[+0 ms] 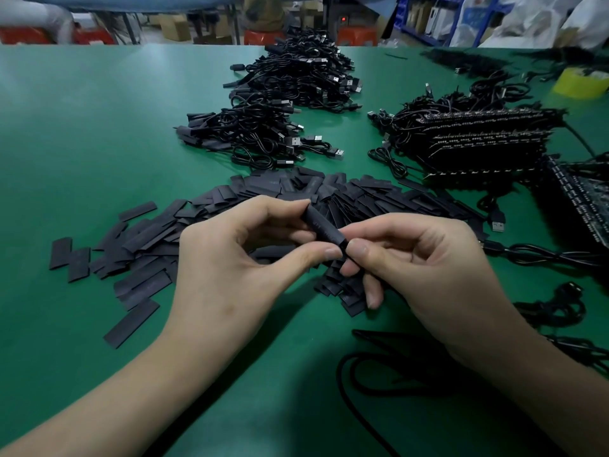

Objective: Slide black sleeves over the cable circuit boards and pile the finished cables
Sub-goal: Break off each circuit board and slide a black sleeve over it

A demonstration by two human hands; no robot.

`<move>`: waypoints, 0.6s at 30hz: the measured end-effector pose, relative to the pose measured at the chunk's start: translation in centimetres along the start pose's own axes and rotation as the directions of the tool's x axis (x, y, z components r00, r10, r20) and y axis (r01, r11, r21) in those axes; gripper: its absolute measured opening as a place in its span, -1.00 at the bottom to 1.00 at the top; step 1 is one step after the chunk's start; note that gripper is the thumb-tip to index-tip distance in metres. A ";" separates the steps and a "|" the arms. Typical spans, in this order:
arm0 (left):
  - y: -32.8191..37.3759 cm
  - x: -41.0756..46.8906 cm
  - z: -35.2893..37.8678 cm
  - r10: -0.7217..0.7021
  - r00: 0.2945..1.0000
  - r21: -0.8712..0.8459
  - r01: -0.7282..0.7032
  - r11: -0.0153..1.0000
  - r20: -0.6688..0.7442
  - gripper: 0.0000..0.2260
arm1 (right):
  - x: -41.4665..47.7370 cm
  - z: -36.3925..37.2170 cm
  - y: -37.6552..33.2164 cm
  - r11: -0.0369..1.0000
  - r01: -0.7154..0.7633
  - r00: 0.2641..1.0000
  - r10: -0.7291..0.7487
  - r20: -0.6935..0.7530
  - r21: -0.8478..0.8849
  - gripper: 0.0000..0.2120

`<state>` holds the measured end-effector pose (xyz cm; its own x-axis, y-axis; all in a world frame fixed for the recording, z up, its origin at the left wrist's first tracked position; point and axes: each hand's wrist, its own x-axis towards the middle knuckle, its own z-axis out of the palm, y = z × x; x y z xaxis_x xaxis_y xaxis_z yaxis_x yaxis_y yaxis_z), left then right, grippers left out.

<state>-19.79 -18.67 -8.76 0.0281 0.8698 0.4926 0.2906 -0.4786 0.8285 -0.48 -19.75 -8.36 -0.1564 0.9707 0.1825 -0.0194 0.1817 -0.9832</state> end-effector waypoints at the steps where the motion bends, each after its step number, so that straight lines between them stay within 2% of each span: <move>1: 0.0 0.0 0.0 -0.006 1.000 0.006 0.006 1.000 0.005 -0.62 | 0.0 0.0 0.0 1.000 0.001 1.000 -0.001 -0.002 -0.009 -0.82; 4: -0.2 0.0 0.2 -0.023 1.000 0.005 0.023 1.000 0.016 -0.63 | 0.0 0.0 0.0 1.000 -0.012 1.000 0.012 0.002 -0.019 -0.82; 7: -0.7 0.3 0.3 -0.022 1.000 0.016 0.022 1.000 -0.008 -0.65 | 0.1 -0.2 -0.3 0.995 -0.075 0.994 0.080 0.073 -0.069 -0.74; 9: -1.1 0.5 0.1 -0.049 0.998 0.001 0.049 0.999 -0.040 -0.66 | 0.3 -0.8 -0.8 0.980 -0.115 0.983 0.137 0.126 -0.163 -0.75; 13: -1.5 0.7 -0.2 -0.115 0.991 -0.091 0.109 0.990 -0.068 -0.64 | 0.7 -1.8 -1.5 0.896 -0.149 0.936 0.264 0.234 -0.417 -0.91; 18: -1.5 0.9 -0.5 -0.136 0.990 -0.123 0.130 0.984 -0.047 -0.67 | 1.0 -2.0 -3.1 0.923 -0.118 0.965 0.194 0.178 -0.367 -0.83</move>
<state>-20.71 -17.27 -9.44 -0.0569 0.9203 0.3872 0.1715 -0.3730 0.9118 1.36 -18.99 -5.12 -0.3305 0.9436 -0.0167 0.3626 0.1106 -0.9254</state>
